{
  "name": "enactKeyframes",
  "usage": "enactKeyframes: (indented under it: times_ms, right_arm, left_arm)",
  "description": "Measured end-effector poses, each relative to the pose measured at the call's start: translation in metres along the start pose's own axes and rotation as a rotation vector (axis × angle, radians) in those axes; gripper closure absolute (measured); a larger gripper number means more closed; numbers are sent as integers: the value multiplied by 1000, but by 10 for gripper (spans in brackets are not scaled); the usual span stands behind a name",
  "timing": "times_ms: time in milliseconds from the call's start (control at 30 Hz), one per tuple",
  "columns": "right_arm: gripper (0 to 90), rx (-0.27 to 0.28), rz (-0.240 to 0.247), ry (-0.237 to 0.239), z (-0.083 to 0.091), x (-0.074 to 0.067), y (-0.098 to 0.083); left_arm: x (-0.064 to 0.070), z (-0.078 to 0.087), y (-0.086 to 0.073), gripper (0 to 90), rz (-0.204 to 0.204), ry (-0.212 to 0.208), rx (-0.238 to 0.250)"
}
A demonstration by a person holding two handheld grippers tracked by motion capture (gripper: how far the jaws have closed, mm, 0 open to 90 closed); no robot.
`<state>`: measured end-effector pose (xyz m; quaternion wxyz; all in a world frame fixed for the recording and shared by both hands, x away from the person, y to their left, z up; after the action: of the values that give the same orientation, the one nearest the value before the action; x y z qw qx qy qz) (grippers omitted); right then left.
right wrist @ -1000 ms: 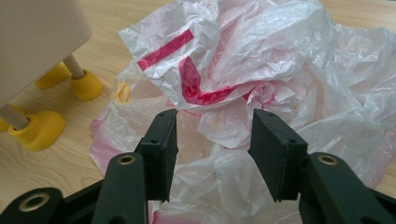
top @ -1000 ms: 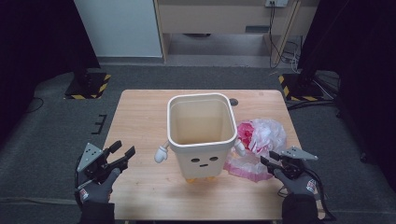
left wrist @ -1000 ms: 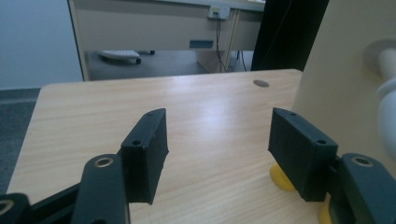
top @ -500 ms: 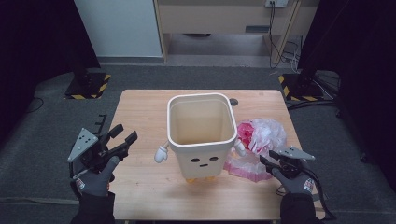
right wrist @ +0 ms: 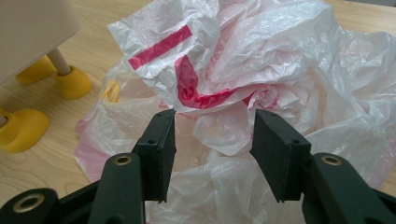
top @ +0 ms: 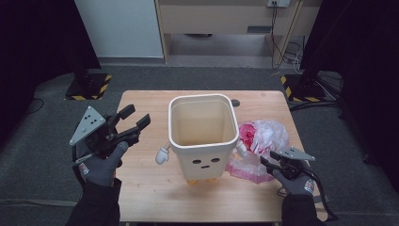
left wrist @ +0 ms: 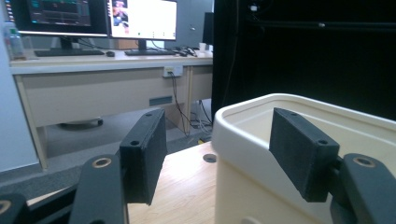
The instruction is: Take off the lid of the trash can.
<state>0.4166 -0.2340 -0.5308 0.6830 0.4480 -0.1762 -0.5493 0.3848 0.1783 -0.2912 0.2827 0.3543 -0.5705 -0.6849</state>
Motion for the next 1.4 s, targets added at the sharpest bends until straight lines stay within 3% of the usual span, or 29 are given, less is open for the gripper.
enactKeyframes:
  times_ms: [67, 300, 500, 700, 800, 1200, 1400]
  right_arm:
    - [492, 0, 1, 0, 0, 0, 0]
    - [489, -30, 22, -3, -4, -1, -5]
    - [483, -16, 12, -5, -3, 1, -2]
    - [479, 8, -2, -7, 1, 2, 2]
    - [480, -6, 4, -6, -1, 1, -1]
    - [474, -15, 19, -6, -2, -1, -2]
    - [470, -8, 13, -8, -1, -1, -1]
  left_arm:
    - [3, -5, 9, 354, -33, -29, 26]
    - [14, -28, 30, 350, -49, -71, 40]
    - [17, -55, 37, 348, -44, -90, 25]
    - [26, -76, 31, 348, -68, -98, -11]
    - [30, -86, 26, 346, -80, -103, -40]
    - [34, -118, 8, 345, -34, -129, -86]
    - [37, -127, 0, 348, -45, -130, -109]
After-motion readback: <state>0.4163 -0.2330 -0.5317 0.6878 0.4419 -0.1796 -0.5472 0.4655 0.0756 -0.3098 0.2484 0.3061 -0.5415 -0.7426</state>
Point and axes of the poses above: each handheld gripper's, and its own axes: z roughly backward along the jaws, y roughly out of its top, x roughly to its right, the point moved 9 cm from there along -z, roughly forward along the jaws, and after that the axes turned 14 degrees about -z, right-handed, at the moved point
